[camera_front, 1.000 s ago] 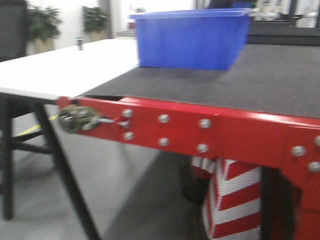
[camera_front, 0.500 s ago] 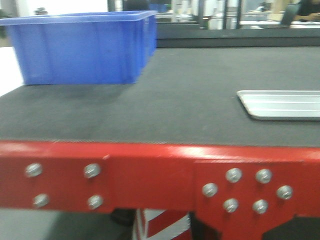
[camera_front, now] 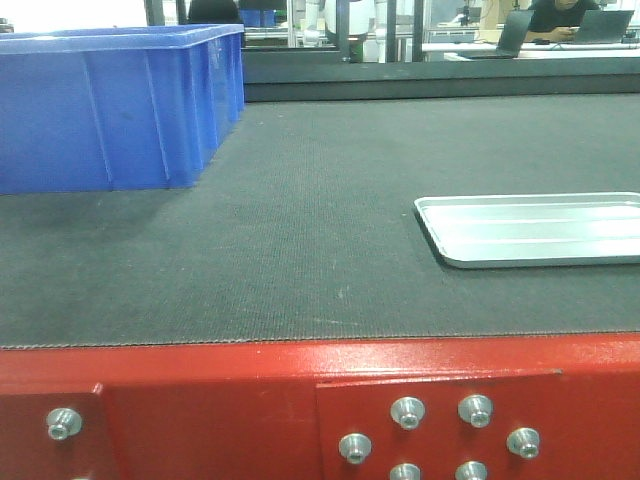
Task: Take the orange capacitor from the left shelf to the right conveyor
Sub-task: 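Stop the base facing the conveyor beside the metal tray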
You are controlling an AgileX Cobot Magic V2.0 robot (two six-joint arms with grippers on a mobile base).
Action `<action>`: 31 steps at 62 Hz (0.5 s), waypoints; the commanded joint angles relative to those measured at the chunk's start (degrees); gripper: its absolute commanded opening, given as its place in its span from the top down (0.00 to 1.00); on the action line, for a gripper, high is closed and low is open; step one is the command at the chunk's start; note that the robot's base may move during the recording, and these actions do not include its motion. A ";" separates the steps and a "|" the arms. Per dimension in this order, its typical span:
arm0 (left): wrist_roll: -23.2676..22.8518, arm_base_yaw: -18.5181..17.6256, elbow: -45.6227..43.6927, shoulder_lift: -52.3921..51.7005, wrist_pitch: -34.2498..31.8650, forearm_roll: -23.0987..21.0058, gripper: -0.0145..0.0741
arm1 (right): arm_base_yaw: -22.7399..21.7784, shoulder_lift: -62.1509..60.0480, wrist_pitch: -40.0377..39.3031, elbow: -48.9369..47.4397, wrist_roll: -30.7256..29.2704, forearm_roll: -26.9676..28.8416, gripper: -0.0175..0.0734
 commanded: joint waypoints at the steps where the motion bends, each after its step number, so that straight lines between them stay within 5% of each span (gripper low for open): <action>1: -0.09 0.06 -0.25 -0.65 -4.77 -0.20 0.98 | -0.39 -0.08 -5.15 -1.87 -0.12 -0.66 0.70; 31: -0.09 0.06 -0.25 -0.65 -4.77 -0.20 0.98 | -0.39 -0.08 -5.15 -1.87 -0.12 -0.66 0.70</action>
